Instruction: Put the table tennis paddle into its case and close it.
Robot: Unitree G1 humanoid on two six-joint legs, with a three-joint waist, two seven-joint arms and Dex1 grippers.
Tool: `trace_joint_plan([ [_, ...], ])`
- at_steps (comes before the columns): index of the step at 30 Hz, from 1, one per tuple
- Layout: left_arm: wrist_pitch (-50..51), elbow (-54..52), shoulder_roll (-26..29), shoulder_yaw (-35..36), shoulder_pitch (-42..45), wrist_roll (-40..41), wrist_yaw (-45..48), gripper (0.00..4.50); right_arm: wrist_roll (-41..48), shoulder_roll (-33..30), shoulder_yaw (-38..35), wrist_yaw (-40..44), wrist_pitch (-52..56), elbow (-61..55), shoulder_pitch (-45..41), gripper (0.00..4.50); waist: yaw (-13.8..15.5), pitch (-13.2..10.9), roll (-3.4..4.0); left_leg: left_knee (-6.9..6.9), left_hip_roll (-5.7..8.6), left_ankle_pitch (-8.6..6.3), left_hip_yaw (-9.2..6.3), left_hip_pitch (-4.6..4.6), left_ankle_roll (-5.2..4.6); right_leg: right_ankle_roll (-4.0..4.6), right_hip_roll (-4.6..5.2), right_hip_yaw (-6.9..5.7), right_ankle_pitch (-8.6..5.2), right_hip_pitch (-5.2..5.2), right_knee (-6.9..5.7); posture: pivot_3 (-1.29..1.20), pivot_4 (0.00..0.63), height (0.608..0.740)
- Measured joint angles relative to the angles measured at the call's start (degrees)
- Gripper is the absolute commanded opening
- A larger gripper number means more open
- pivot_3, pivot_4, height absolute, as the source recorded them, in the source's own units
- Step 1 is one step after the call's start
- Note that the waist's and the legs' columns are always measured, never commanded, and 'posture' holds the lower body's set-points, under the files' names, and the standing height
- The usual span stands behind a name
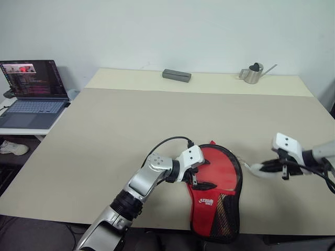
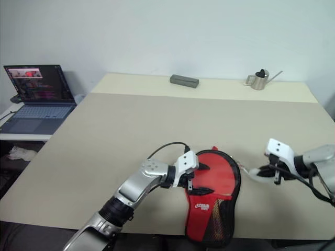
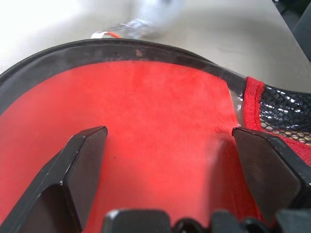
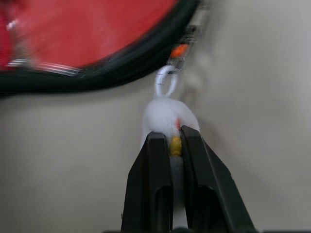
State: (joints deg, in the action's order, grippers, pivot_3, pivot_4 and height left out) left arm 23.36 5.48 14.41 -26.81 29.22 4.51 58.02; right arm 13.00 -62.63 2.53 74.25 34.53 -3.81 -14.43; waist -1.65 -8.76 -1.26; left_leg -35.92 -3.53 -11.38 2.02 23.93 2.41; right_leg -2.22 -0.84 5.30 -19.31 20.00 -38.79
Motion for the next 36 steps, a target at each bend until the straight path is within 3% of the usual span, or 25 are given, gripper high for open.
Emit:
trace_joint_plan([
  [12, 0.27, -0.63, 0.12, -0.19, -0.42, 0.26, 0.25, 4.5, 8.87, -7.52, -13.99, 3.12, 6.26, -16.39, 20.51, 0.01, 0.17, 0.0, -0.03, 0.03, 0.03, -0.02, -0.14, 0.02, 0.01, -0.05, 0.0, -0.16, -0.16, -0.07, 0.04, 0.0, 0.15, 0.74],
  [24, 0.49, -0.74, -0.02, -1.11, -0.89, 1.01, 1.2, 4.5, 10.99, -6.66, -28.95, 7.39, 6.34, -33.61, 48.81, 0.01, 0.44, 0.06, -0.2, 0.02, 0.06, -0.1, -0.3, -0.02, 0.02, -0.24, 0.03, -0.35, -0.36, -0.33, 0.23, 0.0, 0.15, 0.74],
  [31, 0.49, -1.31, -0.11, -2.25, -1.3, 1.82, 1.9, 4.5, 10.78, -5.5, -33.27, 8.4, 3.46, -39.01, 57.98, 0.01, 1.4, 0.16, -0.14, 0.02, 0.08, -0.26, -0.36, -0.03, -0.09, -0.27, 0.09, -0.54, -0.38, -0.66, 0.73, 0.0, 0.15, 0.74],
  [36, 0.49, -1.46, -0.08, -2.38, -1.35, 1.92, 2.27, 4.5, 11.4, -5.64, -32.16, 8.15, 3.63, -40.41, 56.66, 0.01, 1.6, 0.18, -0.16, 0.02, 0.08, -0.36, -0.41, 0.0, -0.1, -0.26, 0.12, -0.85, -0.38, -0.77, 0.9, 0.0, 0.15, 0.74],
])
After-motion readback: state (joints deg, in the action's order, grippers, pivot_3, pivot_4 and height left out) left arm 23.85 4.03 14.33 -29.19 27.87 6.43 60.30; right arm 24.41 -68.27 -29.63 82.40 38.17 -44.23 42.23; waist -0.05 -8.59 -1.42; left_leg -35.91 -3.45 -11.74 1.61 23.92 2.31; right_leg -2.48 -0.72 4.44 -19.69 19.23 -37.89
